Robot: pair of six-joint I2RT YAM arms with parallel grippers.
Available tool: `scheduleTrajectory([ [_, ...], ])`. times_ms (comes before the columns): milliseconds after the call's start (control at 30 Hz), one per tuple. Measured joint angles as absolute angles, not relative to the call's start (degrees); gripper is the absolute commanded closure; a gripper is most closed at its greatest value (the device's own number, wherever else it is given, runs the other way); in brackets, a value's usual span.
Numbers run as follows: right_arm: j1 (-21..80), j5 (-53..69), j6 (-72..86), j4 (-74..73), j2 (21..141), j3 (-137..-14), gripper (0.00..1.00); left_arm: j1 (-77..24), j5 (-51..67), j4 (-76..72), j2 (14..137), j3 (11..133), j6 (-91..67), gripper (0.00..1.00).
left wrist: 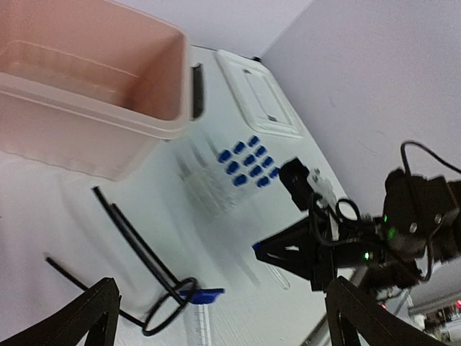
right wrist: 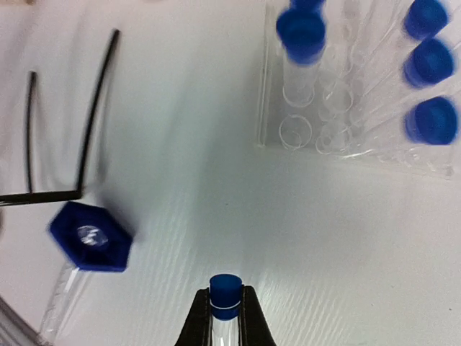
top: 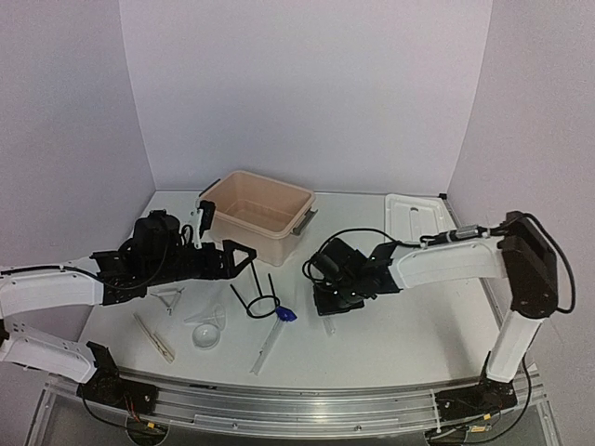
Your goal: Organize the chemistry lab equipment
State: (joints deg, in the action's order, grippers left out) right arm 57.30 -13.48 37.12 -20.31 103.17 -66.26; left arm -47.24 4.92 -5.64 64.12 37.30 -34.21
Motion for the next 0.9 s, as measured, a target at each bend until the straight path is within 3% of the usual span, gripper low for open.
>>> scheduleTrajectory([
  [267, 57.3, -8.08, 34.2, 3.9, 78.54, -56.41, 1.0, -47.27, 27.35, -21.09, 69.21, 37.06, -31.81, 0.06],
  [567, 57.3, -3.42, 33.63, 20.29, 77.27, -53.23, 1.0, -47.27, 45.2, -36.16, 82.42, 41.75, -35.46, 0.18],
  [733, 57.31, -1.72, 33.65, 25.45, 79.34, -53.23, 1.0, -47.27, 49.28, -39.59, 85.92, 45.59, -36.64, 0.31],
  [900, 57.3, 0.34, 33.65, 27.68, 82.57, -53.43, 1.0, -47.27, 51.01, -40.66, 87.92, 47.48, -37.39, 0.53],
])
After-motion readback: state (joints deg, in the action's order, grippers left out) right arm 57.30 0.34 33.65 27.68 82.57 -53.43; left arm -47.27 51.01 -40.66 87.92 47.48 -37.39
